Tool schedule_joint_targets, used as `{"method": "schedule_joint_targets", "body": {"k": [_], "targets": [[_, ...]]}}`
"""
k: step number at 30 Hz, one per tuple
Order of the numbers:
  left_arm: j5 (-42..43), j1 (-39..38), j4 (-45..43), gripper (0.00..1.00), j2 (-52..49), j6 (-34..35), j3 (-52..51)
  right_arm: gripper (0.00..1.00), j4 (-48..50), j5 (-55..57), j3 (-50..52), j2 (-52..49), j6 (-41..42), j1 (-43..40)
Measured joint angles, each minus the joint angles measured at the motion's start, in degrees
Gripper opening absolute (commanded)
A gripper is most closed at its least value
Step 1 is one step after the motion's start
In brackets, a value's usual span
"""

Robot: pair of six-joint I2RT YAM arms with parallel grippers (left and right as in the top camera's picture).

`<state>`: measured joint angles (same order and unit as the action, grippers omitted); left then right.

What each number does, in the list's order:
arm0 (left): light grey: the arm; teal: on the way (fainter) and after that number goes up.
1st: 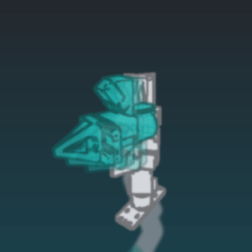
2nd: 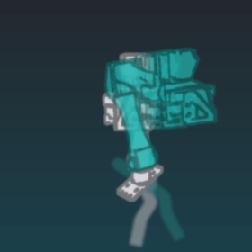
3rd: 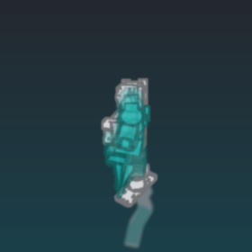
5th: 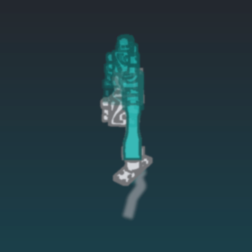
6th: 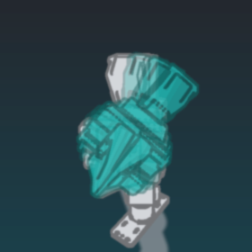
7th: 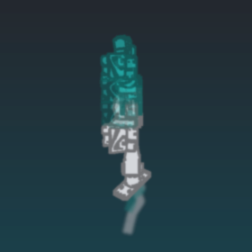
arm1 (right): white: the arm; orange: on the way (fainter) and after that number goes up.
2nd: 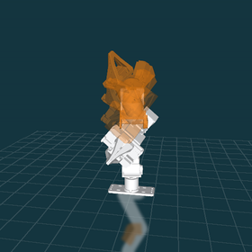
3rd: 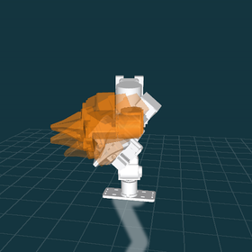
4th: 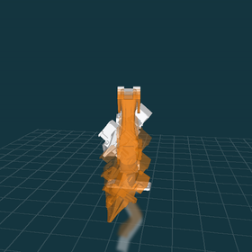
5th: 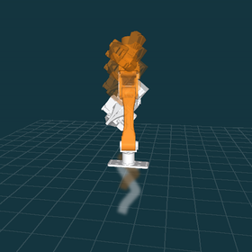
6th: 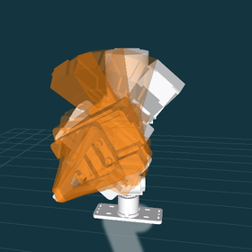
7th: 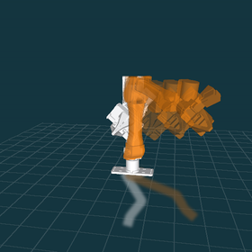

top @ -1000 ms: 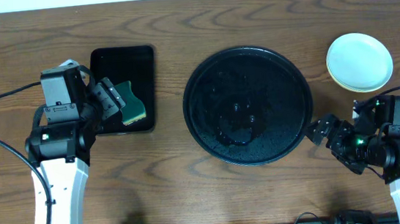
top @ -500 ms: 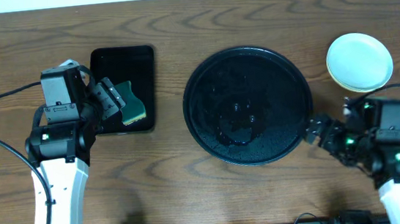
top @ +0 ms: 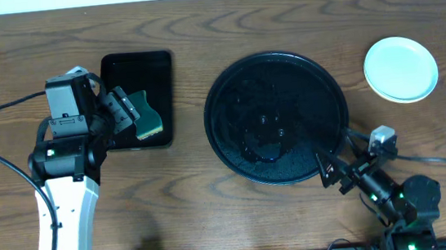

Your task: Clean dirty plates on tray and stack at the side

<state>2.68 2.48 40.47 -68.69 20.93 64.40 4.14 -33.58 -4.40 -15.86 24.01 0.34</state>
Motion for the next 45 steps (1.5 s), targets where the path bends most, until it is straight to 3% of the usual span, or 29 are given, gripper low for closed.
{"method": "schedule_joint_targets", "body": {"k": [11,19,31,45], "targets": [[0.0,0.0,0.0,0.82,0.0,0.0,0.0,0.99,-3.34,6.23,3.58,12.07,-0.2,0.0],[0.0,0.0,0.0,0.82,0.0,0.0,0.0,0.99,-6.62,13.97,3.93,15.04,-1.07,0.0],[0.0,0.0,0.0,0.82,0.0,0.0,0.0,0.99,-7.15,19.52,3.93,15.13,-21.92,0.0],[0.0,0.0,0.0,0.82,0.0,0.0,0.0,0.99,-7.13,19.5,3.93,15.13,-26.14,0.0]]}}
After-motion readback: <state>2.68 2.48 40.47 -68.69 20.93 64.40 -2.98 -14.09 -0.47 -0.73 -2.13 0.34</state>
